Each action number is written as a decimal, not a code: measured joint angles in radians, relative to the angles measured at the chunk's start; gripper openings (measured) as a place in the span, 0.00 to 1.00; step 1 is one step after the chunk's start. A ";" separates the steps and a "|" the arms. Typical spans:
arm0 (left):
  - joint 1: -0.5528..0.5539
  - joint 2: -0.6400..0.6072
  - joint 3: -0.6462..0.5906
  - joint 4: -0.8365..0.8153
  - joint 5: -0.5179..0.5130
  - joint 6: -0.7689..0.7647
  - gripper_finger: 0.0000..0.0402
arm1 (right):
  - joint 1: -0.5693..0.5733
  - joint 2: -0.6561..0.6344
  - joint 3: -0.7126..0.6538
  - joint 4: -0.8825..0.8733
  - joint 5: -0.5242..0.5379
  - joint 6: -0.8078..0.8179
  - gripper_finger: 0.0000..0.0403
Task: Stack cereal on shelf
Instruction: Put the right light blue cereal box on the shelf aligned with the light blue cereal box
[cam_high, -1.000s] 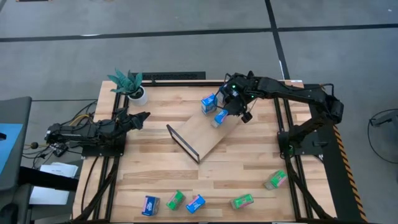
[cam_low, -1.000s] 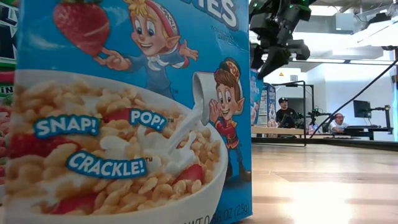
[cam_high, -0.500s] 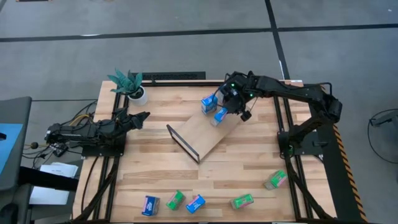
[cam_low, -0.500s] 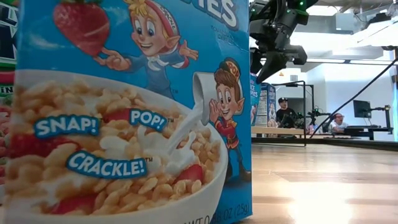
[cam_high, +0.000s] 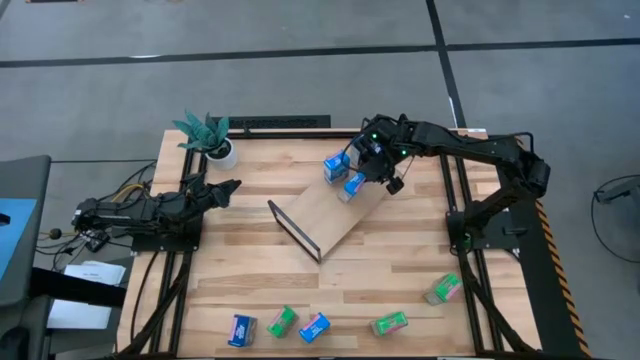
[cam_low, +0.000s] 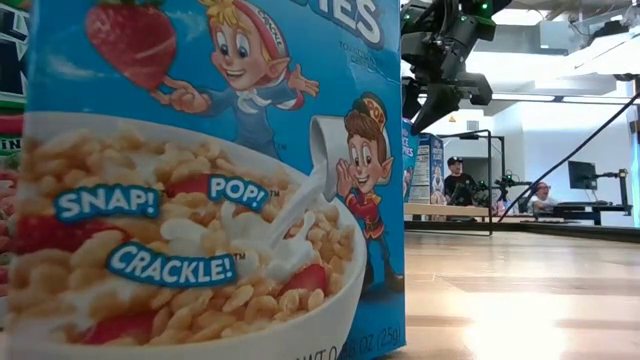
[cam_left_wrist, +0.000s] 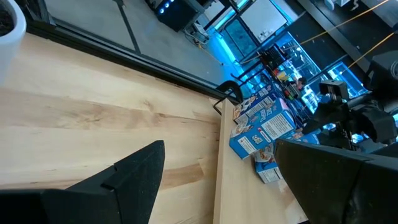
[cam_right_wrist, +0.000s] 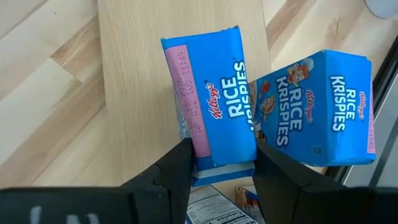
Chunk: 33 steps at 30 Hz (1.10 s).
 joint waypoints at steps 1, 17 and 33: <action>0.000 0.000 0.000 0.000 0.000 0.000 0.73 | 0.001 0.000 0.000 0.000 0.000 0.003 0.42; 0.000 0.000 0.000 0.000 0.000 0.000 0.73 | 0.010 0.000 0.000 0.027 0.058 0.079 0.62; 0.000 0.000 0.000 0.000 0.001 0.000 0.73 | 0.056 -0.001 0.000 0.022 0.109 0.100 0.62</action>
